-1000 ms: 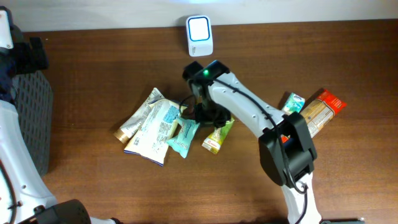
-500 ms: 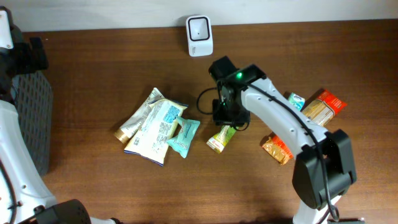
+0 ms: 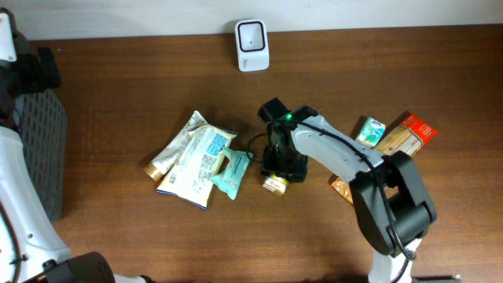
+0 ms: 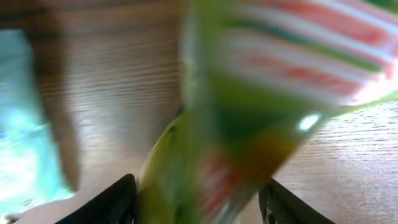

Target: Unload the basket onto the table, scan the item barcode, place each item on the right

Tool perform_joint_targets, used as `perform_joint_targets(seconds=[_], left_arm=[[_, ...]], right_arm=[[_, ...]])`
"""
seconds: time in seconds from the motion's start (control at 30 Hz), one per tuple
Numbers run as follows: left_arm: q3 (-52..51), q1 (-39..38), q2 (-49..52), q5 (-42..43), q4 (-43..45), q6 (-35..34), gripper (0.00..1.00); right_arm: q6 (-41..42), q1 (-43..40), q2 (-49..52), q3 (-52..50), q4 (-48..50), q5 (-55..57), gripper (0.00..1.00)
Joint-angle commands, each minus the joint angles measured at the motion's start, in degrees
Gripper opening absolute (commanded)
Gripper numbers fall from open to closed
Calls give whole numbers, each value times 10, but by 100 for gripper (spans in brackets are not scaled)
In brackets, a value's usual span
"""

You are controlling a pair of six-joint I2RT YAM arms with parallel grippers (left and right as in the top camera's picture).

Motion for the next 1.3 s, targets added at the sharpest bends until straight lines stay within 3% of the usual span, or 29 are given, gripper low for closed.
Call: perform_joint_targets(seconds=[0.0,0.2,0.27,0.47,0.7,0.8,1.0,1.07,1.1,1.13,1.23,1.27], left_arm=[[4,0,-9,2,1,9,99],[4,0,-9,2,1,9,99],[4,0,-9,2,1,9,99],[4,0,-9,2,1,9,99],[4,0,-9,2,1,9,99],[4,0,-9,2,1,9,99],[4,0,-9,2,1,9,99],[4,0,-9,2,1,9,99],[4,0,-9,2,1,9,99],[4,0,-9,2,1,9,99],[4,0,-9,2,1,9,99],[4,0,-9,2,1,9,99]], right_arm=[[18,1,9,-9,-3,19,48],[-35,-2,8,-5,-4,12,4],[-125,-15,8,14,-4,-41,4],[-270,-41,8,23,48,-226,4],[-374,-57,8,13,61,-325,4],[-376,-69,8,13,61,-329,4],[-537,-114,9,-33,48,-431,4],[-554,-139,10,-56,51,-429,4],[-552,-153,12,-69,55,-416,6],[-536,-162,15,-75,55,-393,29],[-495,-183,17,-73,52,-327,53],[-489,-191,17,-66,51,-325,56]])
